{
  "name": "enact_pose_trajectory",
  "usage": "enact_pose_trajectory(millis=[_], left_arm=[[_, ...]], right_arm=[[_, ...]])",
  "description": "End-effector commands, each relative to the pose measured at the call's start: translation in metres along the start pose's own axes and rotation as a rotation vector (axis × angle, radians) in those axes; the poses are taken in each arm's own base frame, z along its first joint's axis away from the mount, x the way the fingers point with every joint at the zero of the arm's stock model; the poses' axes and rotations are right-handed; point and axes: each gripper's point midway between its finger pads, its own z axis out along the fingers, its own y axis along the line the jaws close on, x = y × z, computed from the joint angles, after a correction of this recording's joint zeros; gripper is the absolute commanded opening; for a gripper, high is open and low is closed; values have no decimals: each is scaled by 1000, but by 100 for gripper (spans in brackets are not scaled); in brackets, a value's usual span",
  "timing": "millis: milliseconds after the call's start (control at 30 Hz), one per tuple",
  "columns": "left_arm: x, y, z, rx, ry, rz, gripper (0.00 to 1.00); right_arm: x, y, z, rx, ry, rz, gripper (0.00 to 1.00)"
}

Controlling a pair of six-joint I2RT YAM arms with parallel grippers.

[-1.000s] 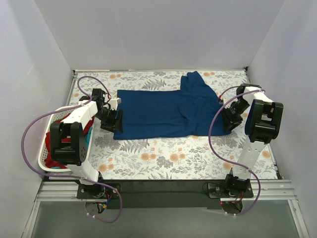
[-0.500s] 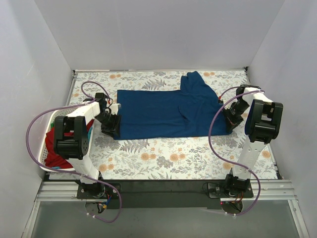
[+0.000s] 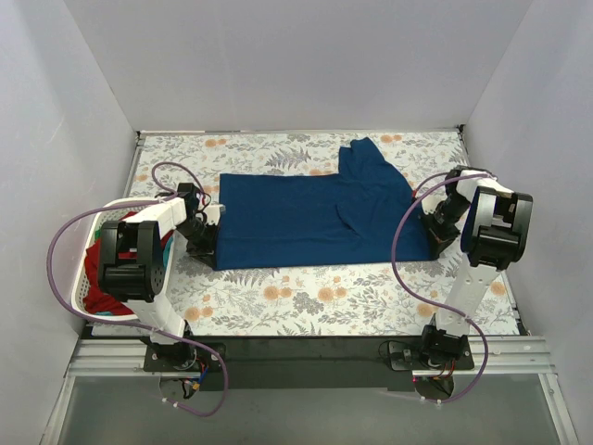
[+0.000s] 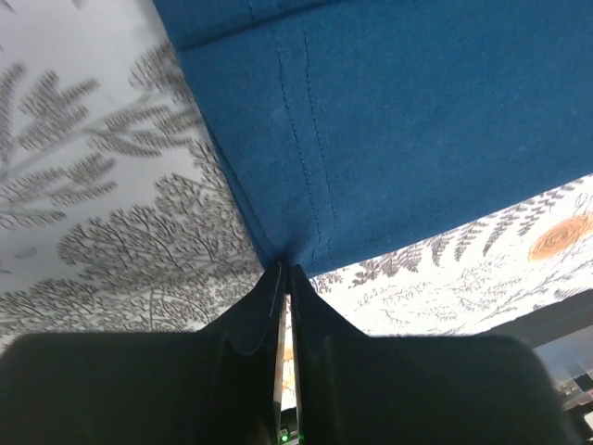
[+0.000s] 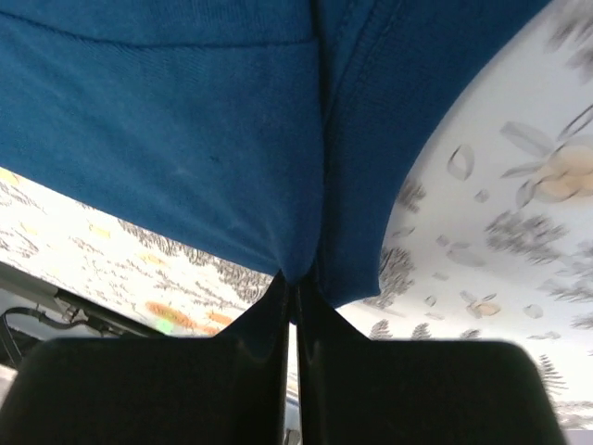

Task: Fold and stack the t-shirts
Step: Fold the tshirt

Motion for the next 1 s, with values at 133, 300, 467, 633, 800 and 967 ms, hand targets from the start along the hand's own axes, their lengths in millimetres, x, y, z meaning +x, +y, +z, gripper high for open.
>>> enact_pose_trajectory(millis=[133, 300, 467, 633, 800, 967], left_arm=[[24, 0, -10, -14, 12, 25, 0], [37, -7, -13, 16, 37, 39, 0], [11, -31, -44, 129, -25, 115, 25], [-46, -56, -92, 223, -184, 211, 45], [-120, -59, -121, 211, -396, 256, 48], [-176, -46, -111, 188, -488, 214, 49]], right_arm=[[41, 4, -3, 43, 69, -49, 1], [59, 14, 1, 33, 91, -64, 1], [41, 26, -30, -4, 9, -78, 54], [-19, 26, -88, -8, -192, -99, 73], [-99, 6, -135, 10, -410, -97, 68], [-167, -12, -139, 41, -495, -121, 60]])
